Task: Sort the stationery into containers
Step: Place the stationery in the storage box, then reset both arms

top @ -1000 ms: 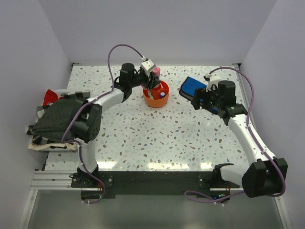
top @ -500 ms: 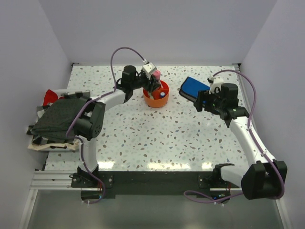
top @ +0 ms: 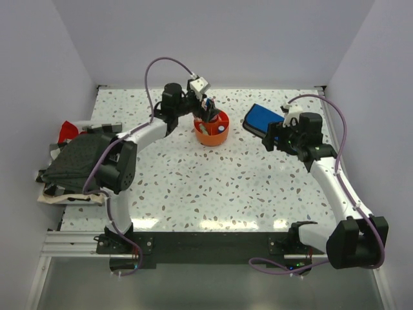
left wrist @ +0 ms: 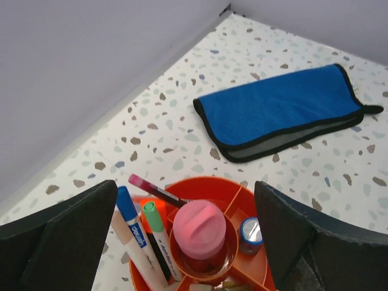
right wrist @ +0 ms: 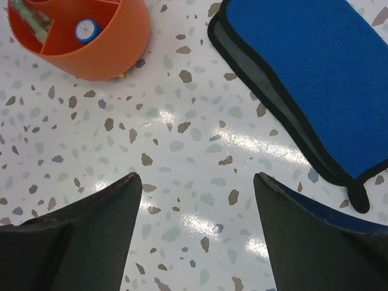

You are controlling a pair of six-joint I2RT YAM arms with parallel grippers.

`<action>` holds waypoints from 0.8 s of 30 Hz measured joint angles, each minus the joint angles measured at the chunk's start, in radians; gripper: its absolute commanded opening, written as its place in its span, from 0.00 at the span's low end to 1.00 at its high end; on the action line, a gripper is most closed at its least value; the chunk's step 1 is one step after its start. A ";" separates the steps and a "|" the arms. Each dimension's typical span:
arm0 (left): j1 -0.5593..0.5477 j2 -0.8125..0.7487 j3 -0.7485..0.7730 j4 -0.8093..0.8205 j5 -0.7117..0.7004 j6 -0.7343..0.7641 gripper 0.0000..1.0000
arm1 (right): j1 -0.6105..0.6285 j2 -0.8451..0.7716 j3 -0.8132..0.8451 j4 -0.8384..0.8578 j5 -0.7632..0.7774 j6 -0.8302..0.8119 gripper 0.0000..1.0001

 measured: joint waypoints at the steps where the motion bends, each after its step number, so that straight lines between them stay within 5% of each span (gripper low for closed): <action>1: 0.000 -0.014 0.009 -0.005 -0.001 -0.004 1.00 | 0.000 0.000 0.000 0.000 0.000 -0.006 0.80; 4: 0.003 -0.086 0.036 -0.023 -0.002 -0.014 1.00 | 0.000 0.000 0.000 -0.002 0.000 -0.025 0.82; 6: 0.005 -0.154 0.047 -0.032 -0.005 -0.009 1.00 | 0.000 0.001 0.000 -0.002 0.003 -0.039 0.99; 11: 0.006 -0.358 0.038 -0.055 -0.092 0.074 1.00 | 0.000 0.029 0.005 0.000 0.066 -0.057 0.99; 17: 0.081 -0.638 -0.218 -0.037 -0.331 0.140 1.00 | 0.000 0.204 0.114 -0.064 0.280 -0.032 0.99; 24: 0.195 -0.660 -0.482 -0.111 -0.482 0.105 1.00 | -0.001 0.247 0.147 -0.103 0.374 0.010 0.99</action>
